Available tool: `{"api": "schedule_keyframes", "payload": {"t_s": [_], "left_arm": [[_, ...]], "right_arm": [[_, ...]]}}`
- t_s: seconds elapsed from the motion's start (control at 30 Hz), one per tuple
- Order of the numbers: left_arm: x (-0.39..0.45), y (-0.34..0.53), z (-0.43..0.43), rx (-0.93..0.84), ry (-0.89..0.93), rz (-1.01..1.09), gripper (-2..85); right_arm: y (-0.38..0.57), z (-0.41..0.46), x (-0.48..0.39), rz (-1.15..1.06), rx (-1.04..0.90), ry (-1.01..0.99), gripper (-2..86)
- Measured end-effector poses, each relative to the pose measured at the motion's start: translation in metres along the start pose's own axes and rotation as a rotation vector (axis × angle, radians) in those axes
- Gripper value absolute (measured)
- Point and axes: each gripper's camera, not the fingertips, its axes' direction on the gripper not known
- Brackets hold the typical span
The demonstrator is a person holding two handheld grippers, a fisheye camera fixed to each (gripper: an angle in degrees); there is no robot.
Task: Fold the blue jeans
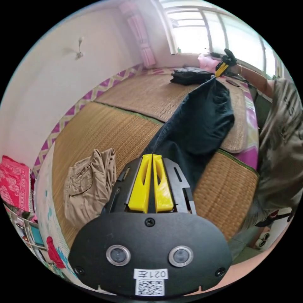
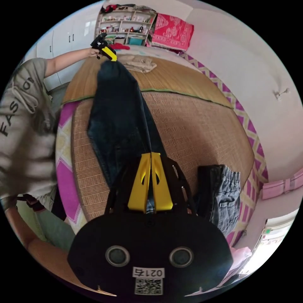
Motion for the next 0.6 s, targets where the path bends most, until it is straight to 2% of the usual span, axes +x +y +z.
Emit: {"api": "schedule_keyframes", "payload": {"t_s": [0.07, 0.17, 0.23, 0.33, 0.43, 0.53, 0.6], "left_arm": [[0.045, 0.038, -0.078, 0.098, -0.022, 0.047, -0.9], [0.098, 0.106, -0.151, 0.179, 0.004, 0.019, -0.9], [0.124, 0.149, -0.164, 0.174, 0.069, -0.033, -0.9], [0.152, 0.221, -0.142, 0.107, 0.156, -0.185, -0.9], [0.157, 0.297, -0.098, 0.04, 0.111, -0.429, -0.9], [0.136, 0.353, -0.109, 0.276, 0.179, -0.626, -0.6], [0.13, 0.354, -0.132, 0.373, 0.147, -0.603, -0.2]], "right_arm": [[0.024, -0.039, -0.038, -0.023, 0.063, 0.029, -1.0], [0.066, -0.085, -0.115, -0.061, 0.115, 0.054, -1.0], [0.087, -0.094, -0.162, -0.076, 0.098, 0.049, -1.0], [0.116, -0.062, -0.229, -0.09, -0.04, 0.035, -0.9], [0.148, 0.001, -0.258, 0.003, -0.149, 0.007, -0.6], [0.187, 0.028, -0.246, 0.169, -0.12, -0.072, 0.3], [0.212, -0.003, -0.219, 0.243, 0.012, -0.147, 2.1]]}}
